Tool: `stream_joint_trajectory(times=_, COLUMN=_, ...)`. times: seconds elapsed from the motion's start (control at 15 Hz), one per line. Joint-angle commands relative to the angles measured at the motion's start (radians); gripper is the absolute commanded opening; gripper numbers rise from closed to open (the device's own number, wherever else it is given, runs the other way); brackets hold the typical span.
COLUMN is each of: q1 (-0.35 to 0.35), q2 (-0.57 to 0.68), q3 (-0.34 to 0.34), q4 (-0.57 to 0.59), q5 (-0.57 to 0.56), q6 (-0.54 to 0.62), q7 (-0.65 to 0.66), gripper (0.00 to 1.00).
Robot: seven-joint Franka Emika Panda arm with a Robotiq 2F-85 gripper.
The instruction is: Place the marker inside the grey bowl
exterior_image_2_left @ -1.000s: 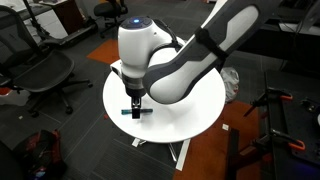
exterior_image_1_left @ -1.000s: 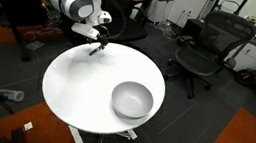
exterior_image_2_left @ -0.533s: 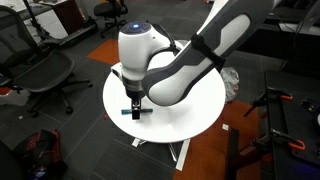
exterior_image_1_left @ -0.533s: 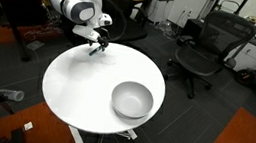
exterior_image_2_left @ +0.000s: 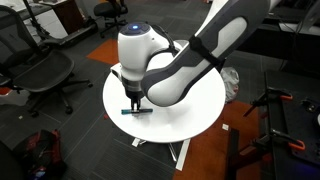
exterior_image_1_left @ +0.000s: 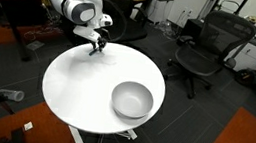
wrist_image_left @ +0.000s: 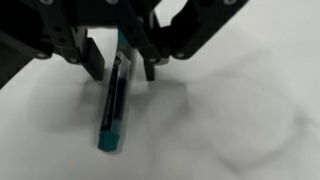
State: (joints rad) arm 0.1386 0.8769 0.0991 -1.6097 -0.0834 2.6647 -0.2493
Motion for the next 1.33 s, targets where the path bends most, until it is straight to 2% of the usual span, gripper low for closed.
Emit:
stream_joint_trajectory(times=0.0, q1=-0.003, q2=0.013, q3=0.002, q4=0.026, q5=-0.015, q6=-0.005, q7=0.022, gripper=0.16)
stream_joint_trajectory(times=0.13, q1=-0.002, q2=0.014, q3=0.001, q4=0.028, q5=-0.016, q6=-0.007, q7=0.023, gripper=0.02)
stream_joint_trajectory(times=0.2, q1=-0.001, q2=0.015, q3=0.001, q4=0.03, q5=-0.017, q6=-0.008, q7=0.024, gripper=0.0)
stream_joint_trajectory(times=0.33, q1=0.002, q2=0.004, q3=-0.006, q4=0.027, q5=-0.016, q6=-0.012, q7=0.035, gripper=0.05)
stream_joint_trajectory(times=0.8, q1=0.003, q2=-0.131, q3=-0.071, q4=-0.028, q5=-0.016, q6=-0.051, q7=0.13, gripper=0.05)
stream_joint_trajectory(times=1.27, q1=0.013, q2=-0.301, q3=-0.169, q4=-0.106, q5=-0.043, q6=-0.109, q7=0.279, gripper=0.05)
